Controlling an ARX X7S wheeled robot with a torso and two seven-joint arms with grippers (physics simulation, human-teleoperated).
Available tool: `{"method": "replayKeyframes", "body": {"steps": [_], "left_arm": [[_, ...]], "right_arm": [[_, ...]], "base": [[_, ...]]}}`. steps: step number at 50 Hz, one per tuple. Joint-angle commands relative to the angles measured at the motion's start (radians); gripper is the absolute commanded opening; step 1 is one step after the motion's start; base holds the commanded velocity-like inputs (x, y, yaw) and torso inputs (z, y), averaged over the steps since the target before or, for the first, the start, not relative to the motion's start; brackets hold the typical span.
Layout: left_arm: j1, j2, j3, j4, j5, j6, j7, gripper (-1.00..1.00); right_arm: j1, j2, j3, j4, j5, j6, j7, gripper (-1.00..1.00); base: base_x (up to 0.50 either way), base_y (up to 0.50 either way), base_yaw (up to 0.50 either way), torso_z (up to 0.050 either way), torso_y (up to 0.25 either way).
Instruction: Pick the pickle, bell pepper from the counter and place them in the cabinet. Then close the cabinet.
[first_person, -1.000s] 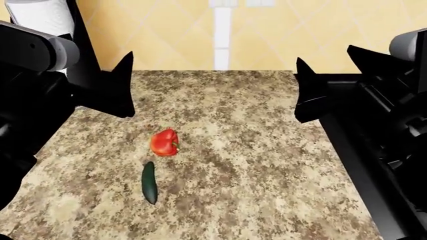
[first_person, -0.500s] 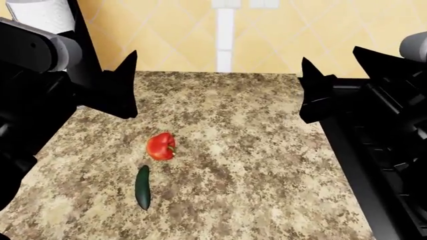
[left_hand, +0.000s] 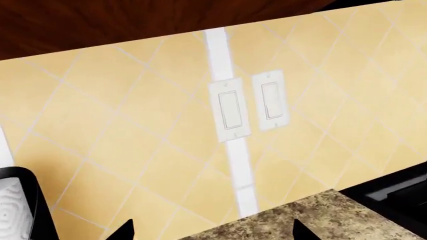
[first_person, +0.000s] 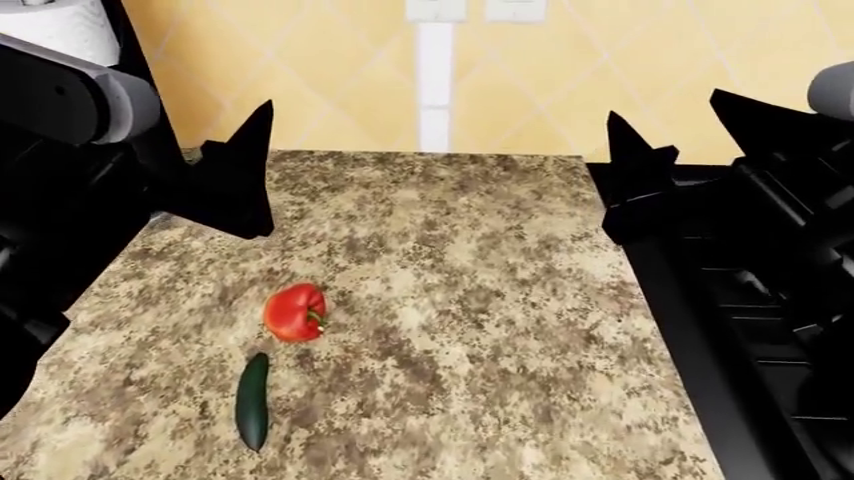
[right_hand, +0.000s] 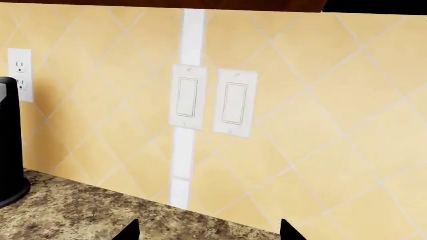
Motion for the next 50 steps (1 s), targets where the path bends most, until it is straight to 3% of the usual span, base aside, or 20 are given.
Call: {"method": "replayKeyframes", "body": {"steps": [1, 14, 20, 23, 25, 28, 39, 50], "left_arm": [[0.006, -0.013, 0.009, -0.003, -0.017, 0.017, -0.012, 1.0], [0.03, -0.019, 0.036, -0.016, -0.006, 0.042, -0.031, 1.0], [0.085, -0.022, 0.07, 0.007, -0.082, -0.04, -0.104, 1.0], [0.1, -0.003, 0.024, -0.068, -0.312, -0.071, -0.317, 1.0], [0.088, -0.058, 0.09, -0.129, -0.542, -0.019, -0.526, 1.0], [0.026, -0.13, 0.201, -0.152, -0.745, 0.077, -0.701, 1.0], [-0.027, -0.147, 0.237, -0.161, -0.778, 0.134, -0.764, 1.0], [0.104, -0.297, 0.32, -0.067, -1.138, 0.404, -1.003, 1.0]], "right_arm": [[-0.014, 0.017, -0.01, 0.01, 0.015, -0.034, 0.006, 1.0], [-0.005, 0.028, -0.001, 0.016, 0.053, -0.029, 0.041, 1.0], [-0.01, 0.04, 0.013, 0.014, 0.072, -0.028, 0.053, 1.0], [-0.018, 0.044, 0.017, 0.014, 0.079, -0.034, 0.057, 1.0], [-0.021, 0.045, 0.017, 0.017, 0.078, -0.04, 0.062, 1.0], [-0.029, 0.061, -0.018, 0.016, 0.06, -0.049, 0.064, 1.0], [-0.033, 0.073, -0.043, 0.023, 0.057, -0.067, 0.079, 1.0], [-0.008, 0.066, -0.037, 0.034, 0.091, -0.046, 0.117, 1.0]], "base": [[0.36, -0.11, 0.0, 0.05, 0.0], [0.04, 0.0, 0.0, 0.045, 0.0], [0.0, 0.0, 0.0, 0.0, 0.0], [0.0, 0.0, 0.0, 0.0, 0.0], [0.0, 0.0, 0.0, 0.0, 0.0], [0.0, 0.0, 0.0, 0.0, 0.0], [0.0, 0.0, 0.0, 0.0, 0.0], [0.0, 0.0, 0.0, 0.0, 0.0]]}}
